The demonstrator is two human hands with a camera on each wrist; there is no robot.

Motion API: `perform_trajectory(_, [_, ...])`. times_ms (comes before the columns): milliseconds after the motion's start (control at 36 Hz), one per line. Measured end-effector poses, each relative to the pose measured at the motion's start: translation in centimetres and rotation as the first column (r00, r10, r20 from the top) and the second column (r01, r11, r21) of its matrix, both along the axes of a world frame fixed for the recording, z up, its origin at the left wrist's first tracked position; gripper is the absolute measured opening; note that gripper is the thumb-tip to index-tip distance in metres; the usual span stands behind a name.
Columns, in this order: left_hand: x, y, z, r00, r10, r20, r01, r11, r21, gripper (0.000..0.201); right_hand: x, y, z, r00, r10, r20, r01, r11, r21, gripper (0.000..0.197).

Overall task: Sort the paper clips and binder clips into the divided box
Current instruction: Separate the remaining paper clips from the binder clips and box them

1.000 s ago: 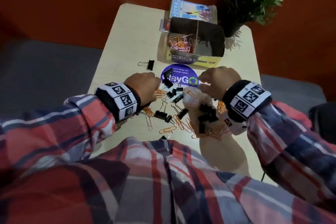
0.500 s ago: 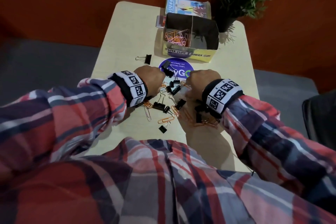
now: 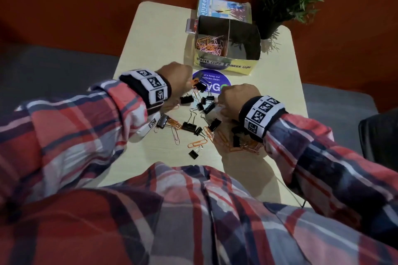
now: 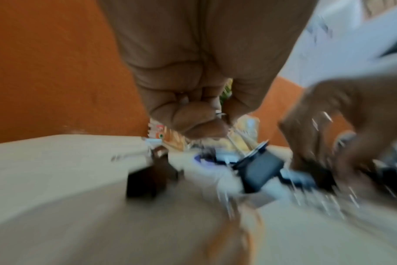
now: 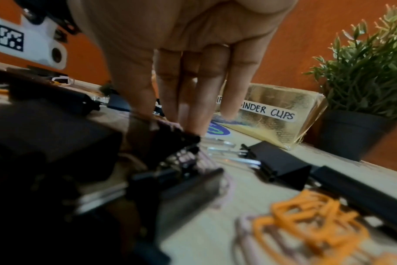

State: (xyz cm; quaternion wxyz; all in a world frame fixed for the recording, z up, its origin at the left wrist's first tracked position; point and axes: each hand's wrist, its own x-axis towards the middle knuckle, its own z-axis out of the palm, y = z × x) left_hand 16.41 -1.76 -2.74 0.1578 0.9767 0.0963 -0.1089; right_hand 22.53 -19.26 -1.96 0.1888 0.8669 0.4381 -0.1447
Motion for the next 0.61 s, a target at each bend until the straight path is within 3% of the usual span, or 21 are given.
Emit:
perform_trajectory(111, [1.9,1.3,1.8,1.000,-0.005,0.014,0.006,0.997,-0.073,0.019,0.1,0.3,-0.7,0.999,-0.036,-0.028,0.037,0.998,0.042,0.033])
perform_trajectory(278, [3.5,2.3,2.2,0.978,-0.087,-0.187,0.088,0.996,-0.004,0.017,0.8,1.0,-1.0,0.987,-0.097,-0.125,0.100,0.995,0.022,0.030])
perform_trajectory(389, [4.2,2.9,1.5,0.968,-0.104,-0.230,0.113,0.993,0.024,0.024,1.6,1.6,-0.9,0.960,-0.184,-0.209,0.184,0.983,-0.019,0.029])
perform_trajectory(500, [5.7,3.4,2.6,0.982,-0.075,-0.172,0.068,0.997,-0.044,0.018,2.4,1.9,-1.1,0.928,-0.253,-0.272,0.257,0.966,-0.022,0.027])
perform_trajectory(611, [8.1,3.7,4.6,1.000,-0.030,-0.007,0.029,0.998,-0.053,0.017,2.4,2.0,-1.2,0.917,-0.256,-0.307,0.260,0.965,-0.028,0.024])
